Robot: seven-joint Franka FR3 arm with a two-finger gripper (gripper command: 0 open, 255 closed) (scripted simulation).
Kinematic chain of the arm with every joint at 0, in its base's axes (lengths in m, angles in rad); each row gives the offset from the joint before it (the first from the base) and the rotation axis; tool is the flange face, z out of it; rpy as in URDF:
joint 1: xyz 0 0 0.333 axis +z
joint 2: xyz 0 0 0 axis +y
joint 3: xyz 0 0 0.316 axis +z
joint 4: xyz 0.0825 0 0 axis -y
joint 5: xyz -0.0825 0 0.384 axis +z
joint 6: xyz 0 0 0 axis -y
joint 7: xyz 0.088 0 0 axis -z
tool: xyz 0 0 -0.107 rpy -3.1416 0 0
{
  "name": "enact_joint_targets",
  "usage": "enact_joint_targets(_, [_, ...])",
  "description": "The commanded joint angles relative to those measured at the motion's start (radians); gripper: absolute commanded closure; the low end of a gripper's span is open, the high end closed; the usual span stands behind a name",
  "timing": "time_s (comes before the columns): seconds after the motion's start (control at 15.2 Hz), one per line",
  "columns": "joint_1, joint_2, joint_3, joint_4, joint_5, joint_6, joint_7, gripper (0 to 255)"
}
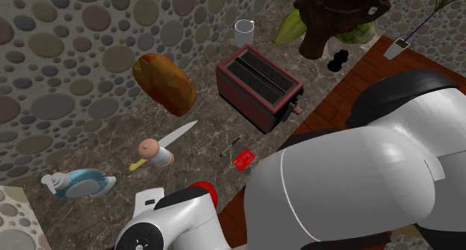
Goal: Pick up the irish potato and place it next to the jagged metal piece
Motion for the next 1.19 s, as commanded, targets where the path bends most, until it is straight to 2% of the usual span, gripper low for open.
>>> enact_joint_targets(0.0, [0.0,0.019,-0.003,-0.009,-0.015,0.027,0.013,255])
enact_joint_targets(0.53, [0.006,0.101,-0.02,-0.025,-0.087,0.122,0.075,255])
enact_joint_targets(0.99, [0.006,0.101,-0.02,-0.025,-0.086,0.122,0.075,255])
enact_joint_targets(1.06, [0.01,0.106,-0.019,-0.02,-0.091,0.12,0.084,0])
enact_joint_targets(1.12, [0.009,0.1,-0.02,-0.028,-0.089,0.122,0.081,0])
